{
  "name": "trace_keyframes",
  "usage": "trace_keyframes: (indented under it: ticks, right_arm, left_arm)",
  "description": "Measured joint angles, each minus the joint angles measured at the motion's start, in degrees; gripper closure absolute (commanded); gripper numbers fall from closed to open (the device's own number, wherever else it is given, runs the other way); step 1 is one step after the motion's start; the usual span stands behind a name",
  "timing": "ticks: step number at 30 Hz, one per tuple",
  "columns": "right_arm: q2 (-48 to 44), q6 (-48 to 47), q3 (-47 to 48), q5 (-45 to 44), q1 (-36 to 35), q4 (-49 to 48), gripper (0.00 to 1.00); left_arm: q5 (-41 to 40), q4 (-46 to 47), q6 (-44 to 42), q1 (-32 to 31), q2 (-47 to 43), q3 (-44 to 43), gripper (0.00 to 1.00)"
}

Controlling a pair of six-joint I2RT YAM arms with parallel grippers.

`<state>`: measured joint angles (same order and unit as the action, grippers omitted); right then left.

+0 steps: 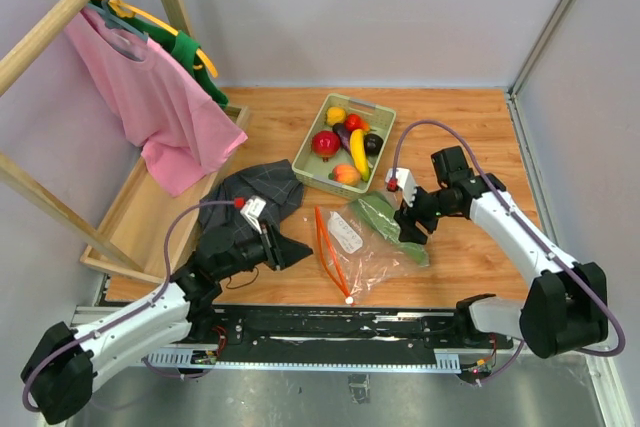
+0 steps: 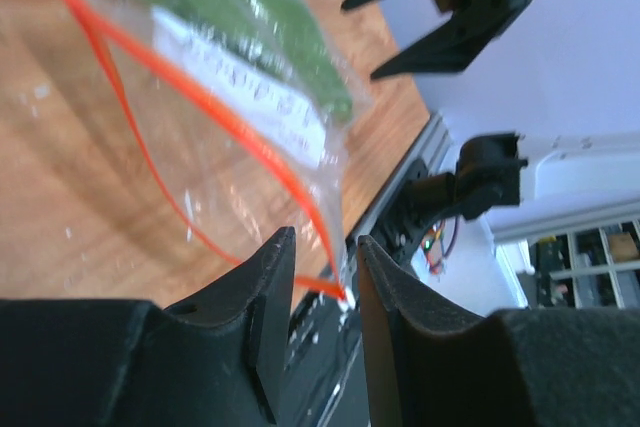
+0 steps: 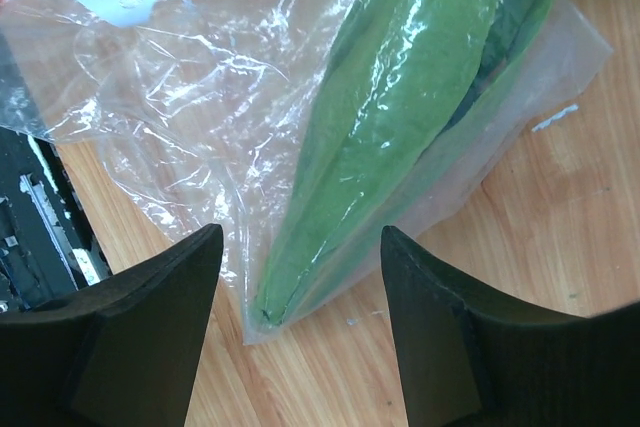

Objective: Open the zip-top bag and remove the fake food
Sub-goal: Pick up the fake vegetable from the zipper food storage bag.

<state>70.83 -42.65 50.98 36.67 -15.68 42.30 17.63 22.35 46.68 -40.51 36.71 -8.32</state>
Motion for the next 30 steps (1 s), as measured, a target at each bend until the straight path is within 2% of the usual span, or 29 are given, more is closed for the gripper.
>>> trace_keyframes:
  ticks: [6, 14, 24, 30]
  right_arm:
    - [2.7, 0.9, -0.2, -1.9, 0.0, 0.0, 0.36]
    - [4.7, 1.6, -0.2, -2.9, 0.0, 0.0, 0.36]
    - [5.8, 1.9, -0.2, -3.5, -0.3, 0.1, 0.38]
    - [7.8, 1.9, -0.2, -3.7, -1.9, 0.4, 0.44]
  left_arm:
    - [-1.1, 4.2, 3.5, -5.3, 5.9, 3.7, 0.65]
    - [-5.0, 10.8, 5.3, -7.3, 14.9, 3.7, 0.65]
    - [-8.1, 13.7, 5.0, -10.2, 28.4, -0.9, 0.65]
    - [-8.1, 17.2, 4.8, -11.1, 35.9, -5.1, 0.64]
